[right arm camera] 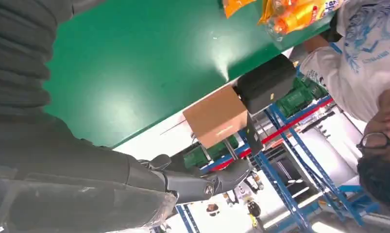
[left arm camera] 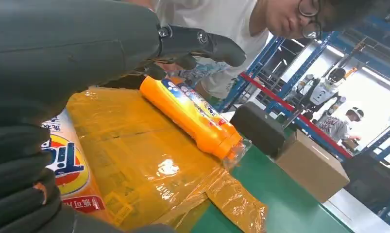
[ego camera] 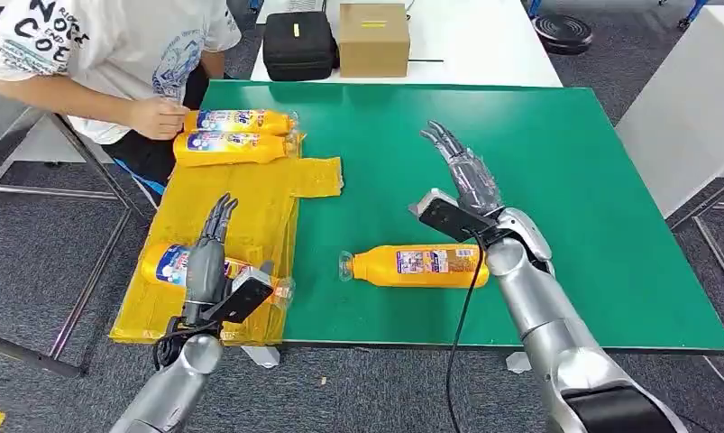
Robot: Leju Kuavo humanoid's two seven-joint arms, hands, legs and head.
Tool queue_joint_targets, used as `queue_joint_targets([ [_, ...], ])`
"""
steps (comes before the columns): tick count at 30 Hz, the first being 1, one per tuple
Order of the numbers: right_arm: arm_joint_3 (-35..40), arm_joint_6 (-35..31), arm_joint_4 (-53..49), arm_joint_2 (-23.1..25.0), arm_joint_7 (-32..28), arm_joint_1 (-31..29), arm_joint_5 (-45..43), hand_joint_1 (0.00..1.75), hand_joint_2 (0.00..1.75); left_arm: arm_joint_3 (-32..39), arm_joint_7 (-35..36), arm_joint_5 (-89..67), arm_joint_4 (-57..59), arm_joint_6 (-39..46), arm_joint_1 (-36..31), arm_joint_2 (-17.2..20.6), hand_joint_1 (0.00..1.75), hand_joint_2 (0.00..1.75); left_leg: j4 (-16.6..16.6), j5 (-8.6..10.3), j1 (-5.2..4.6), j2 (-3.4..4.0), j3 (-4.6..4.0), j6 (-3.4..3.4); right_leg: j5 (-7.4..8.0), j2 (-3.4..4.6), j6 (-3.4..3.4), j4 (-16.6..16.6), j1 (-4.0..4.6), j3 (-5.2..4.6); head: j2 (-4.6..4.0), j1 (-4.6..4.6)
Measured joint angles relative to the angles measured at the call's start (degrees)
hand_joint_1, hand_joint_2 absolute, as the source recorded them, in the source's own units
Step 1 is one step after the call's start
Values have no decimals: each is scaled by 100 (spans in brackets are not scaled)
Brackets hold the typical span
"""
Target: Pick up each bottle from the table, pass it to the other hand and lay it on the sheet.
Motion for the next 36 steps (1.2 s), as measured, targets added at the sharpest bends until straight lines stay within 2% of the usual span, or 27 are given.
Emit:
queue_joint_targets([
  [4,28,334,-20,-4,0,24,-111,0,175,2,15,87,-61,-74,22,7,0,175,-1,0,1,0,0,0,0,0,0,0,1,0,0,0],
  [10,266,647,11,-109,52,261,-46,0,175,201,-65,1142,-323,-601,177,31,0,175,-1,-1,1,-2,-1,0,-1,-1,0,0,1,-3,0,0],
  [20,529,1318,-228,-821,527,736,295,0,175,442,-140,1395,-656,-735,356,142,0,175,0,-2,-2,-5,-7,1,-1,-3,0,-2,-3,-3,0,0],
  [36,739,1403,-57,-1257,737,859,483,0,175,442,-111,1285,-643,-660,348,151,0,175,0,-1,-1,-2,-6,1,-1,-2,0,-2,-1,-6,0,0],
])
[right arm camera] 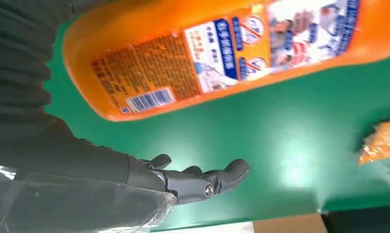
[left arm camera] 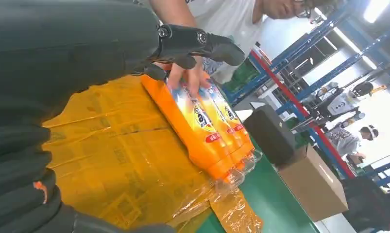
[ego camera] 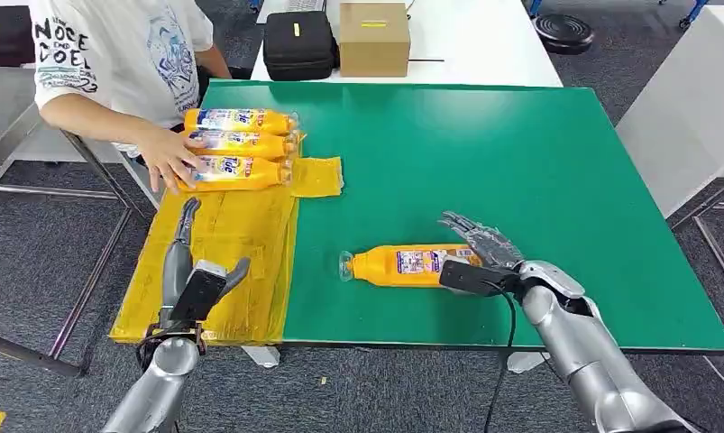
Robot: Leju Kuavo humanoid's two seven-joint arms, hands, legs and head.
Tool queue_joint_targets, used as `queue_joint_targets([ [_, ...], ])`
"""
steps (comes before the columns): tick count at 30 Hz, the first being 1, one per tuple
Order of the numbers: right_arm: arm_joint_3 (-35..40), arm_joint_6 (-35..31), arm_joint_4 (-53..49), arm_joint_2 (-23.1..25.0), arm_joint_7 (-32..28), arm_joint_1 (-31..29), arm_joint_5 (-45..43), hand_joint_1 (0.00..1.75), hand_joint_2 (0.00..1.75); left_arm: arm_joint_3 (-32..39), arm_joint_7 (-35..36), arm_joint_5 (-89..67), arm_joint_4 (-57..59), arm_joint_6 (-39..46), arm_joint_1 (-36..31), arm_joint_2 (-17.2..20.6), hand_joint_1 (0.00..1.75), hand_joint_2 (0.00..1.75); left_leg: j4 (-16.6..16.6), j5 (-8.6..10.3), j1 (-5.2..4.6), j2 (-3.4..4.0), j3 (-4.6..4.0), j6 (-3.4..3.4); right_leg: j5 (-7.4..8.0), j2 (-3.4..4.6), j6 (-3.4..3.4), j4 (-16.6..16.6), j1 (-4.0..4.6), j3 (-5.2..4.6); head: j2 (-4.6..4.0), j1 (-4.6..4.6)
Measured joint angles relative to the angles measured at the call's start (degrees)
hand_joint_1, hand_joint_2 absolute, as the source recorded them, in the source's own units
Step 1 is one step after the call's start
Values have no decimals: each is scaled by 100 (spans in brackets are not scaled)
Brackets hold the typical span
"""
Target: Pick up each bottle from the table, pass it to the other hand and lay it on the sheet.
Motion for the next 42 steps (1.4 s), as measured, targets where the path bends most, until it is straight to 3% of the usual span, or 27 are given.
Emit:
queue_joint_targets([
  [32,151,-142,1511,341,48,-612,258,0,175,-48,4,-96,376,28,-291,-55,0,175,0,1,1,6,1,0,1,1,-1,1,1,1,0,0],
  [33,168,-177,1578,383,33,-658,262,16,175,-48,0,-96,393,35,-303,-55,0,175,0,1,1,7,2,-1,1,2,-1,1,1,0,0,-2],
  [34,195,-203,1640,422,15,-708,271,154,175,-48,-7,-96,415,44,-319,-57,0,175,0,1,1,7,2,-1,1,2,-1,1,2,0,0,2],
  [35,230,-210,1699,459,2,-761,278,175,175,-48,-9,-96,442,59,-337,-57,0,175,0,2,1,7,2,-1,1,2,-1,2,2,0,0,-2],
  [42,383,-151,1937,581,-92,-1001,339,175,175,-48,-15,-101,557,111,-397,-79,0,175,0,3,1,2,1,-2,1,1,-1,2,1,1,0,0],
])
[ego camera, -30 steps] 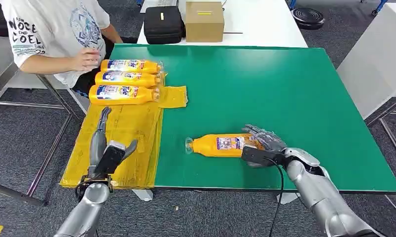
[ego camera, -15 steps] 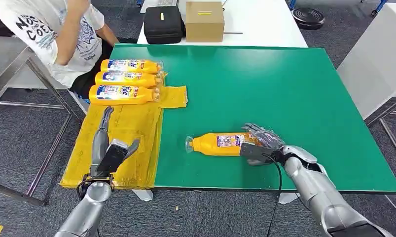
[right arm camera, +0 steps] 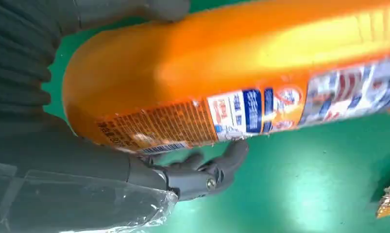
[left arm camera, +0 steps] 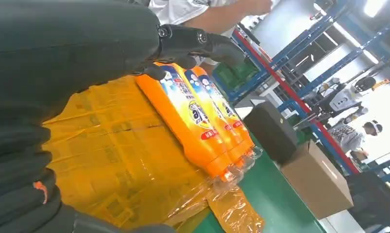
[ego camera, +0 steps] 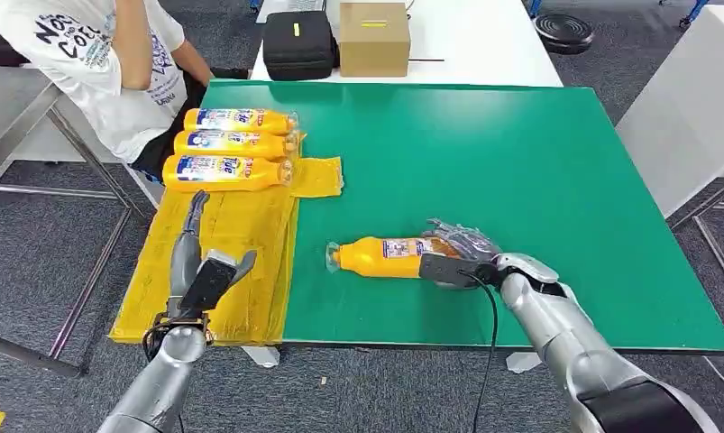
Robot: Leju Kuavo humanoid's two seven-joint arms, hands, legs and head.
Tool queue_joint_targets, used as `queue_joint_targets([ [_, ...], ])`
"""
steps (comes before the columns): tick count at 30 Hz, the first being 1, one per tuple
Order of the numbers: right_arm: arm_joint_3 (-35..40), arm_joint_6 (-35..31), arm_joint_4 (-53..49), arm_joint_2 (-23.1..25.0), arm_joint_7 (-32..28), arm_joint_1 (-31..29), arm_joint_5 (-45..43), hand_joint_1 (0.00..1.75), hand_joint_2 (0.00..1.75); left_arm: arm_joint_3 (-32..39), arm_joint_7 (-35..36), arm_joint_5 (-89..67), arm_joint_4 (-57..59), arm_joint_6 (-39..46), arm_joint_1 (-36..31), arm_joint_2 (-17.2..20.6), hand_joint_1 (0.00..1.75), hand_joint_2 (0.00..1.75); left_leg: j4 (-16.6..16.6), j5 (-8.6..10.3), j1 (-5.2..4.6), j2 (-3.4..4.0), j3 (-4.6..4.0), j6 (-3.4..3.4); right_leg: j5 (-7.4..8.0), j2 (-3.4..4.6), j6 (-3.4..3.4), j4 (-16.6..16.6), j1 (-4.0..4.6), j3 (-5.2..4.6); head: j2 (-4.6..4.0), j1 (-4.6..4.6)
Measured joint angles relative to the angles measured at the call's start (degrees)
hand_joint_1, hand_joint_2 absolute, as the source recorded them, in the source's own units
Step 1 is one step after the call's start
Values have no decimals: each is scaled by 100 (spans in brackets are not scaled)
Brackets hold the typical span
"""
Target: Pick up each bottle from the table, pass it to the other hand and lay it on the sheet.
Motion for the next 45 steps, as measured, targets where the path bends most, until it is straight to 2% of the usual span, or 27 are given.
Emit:
queue_joint_targets([
  [19,107,46,203,-11,-133,-118,-39,175,175,0,22,-44,11,-2,4,-9,0,175,0,-1,0,0,0,0,0,0,0,-1,0,0,0,0],
  [24,46,-540,70,-17,-339,11,-271,175,175,0,33,-46,-2,18,68,-9,0,175,0,-1,0,0,-2,0,0,0,0,0,0,0,0,0],
  [28,-33,-743,-121,-15,-376,136,-363,175,175,0,44,-55,-11,31,104,-9,0,175,0,-1,0,-1,-2,0,0,-1,0,-1,0,0,0,0],
  [32,-378,-1254,-764,74,-529,520,-647,175,175,46,16,87,-79,59,183,-7,0,175,-1,-1,1,-1,-4,0,-1,-1,0,0,1,-1,0,0],
  [39,-1113,-1410,-2164,492,-564,1435,-815,175,175,308,-122,1389,-310,-802,319,-24,0,175,-3,-4,4,0,-5,-3,-3,0,-1,-1,4,-6,0,-2],
  [42,-1292,-1440,-2348,619,-754,1583,-918,175,175,405,-122,2038,-352,-1319,361,-35,0,175,-3,-4,4,-2,-5,-3,-3,-1,-1,-1,3,-5,0,2],
  [45,-1366,-1484,-2372,717,-971,1657,-990,175,175,498,44,3053,-354,-2193,375,-50,0,175,-3,-3,2,0,-5,-3,-2,0,-1,-1,1,-5,0,2],
])
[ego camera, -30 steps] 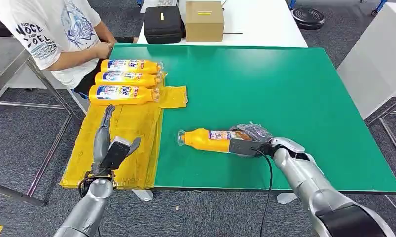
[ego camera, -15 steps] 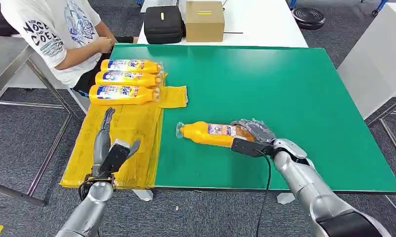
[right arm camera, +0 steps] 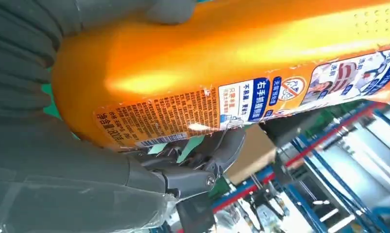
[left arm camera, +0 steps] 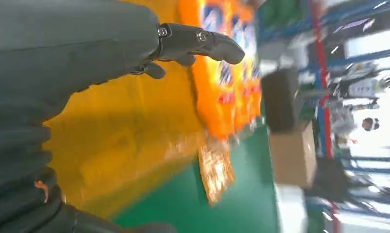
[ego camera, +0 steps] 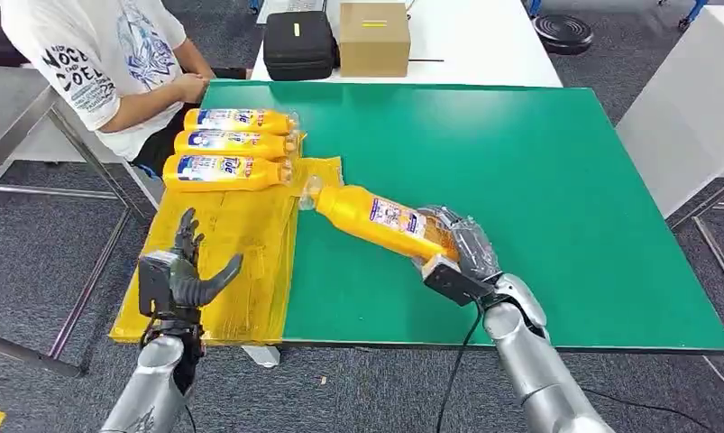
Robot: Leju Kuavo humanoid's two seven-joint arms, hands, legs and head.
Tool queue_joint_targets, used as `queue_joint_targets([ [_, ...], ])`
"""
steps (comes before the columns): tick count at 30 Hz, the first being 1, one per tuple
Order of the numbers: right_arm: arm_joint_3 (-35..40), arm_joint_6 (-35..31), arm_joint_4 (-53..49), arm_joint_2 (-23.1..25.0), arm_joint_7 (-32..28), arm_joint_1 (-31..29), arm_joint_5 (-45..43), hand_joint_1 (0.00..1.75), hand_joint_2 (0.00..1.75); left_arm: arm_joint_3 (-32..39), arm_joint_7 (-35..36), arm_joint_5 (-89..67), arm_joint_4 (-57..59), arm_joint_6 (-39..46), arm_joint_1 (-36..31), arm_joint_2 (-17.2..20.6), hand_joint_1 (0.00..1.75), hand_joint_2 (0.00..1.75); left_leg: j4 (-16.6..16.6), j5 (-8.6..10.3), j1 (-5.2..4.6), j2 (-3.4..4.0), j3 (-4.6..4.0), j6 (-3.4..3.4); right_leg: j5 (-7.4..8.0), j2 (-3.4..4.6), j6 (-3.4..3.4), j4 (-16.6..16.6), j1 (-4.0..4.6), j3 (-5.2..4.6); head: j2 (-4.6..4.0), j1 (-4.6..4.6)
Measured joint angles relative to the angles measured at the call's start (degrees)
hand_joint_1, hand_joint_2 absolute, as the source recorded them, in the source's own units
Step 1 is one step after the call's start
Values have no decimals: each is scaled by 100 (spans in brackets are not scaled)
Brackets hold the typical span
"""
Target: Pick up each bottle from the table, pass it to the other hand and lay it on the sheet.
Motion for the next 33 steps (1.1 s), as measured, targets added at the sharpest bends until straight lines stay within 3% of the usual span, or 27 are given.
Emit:
queue_joint_targets([
  [12,201,-48,218,491,-164,148,94,175,175,-83,354,1209,9,-1450,-61,2,0,175,0,-1,2,3,-2,-1,-1,1,-1,0,3,-9,0,0],
  [27,455,-61,450,682,-166,168,221,175,175,-188,404,1411,74,-1678,-160,2,0,175,0,0,1,3,-6,-1,0,1,-1,0,1,-8,0,0],
  [33,912,-319,846,1014,-166,95,182,175,175,-269,492,1533,87,-1824,-197,0,0,175,0,0,2,3,-9,-1,-1,1,-1,0,3,-13,0,0],
])
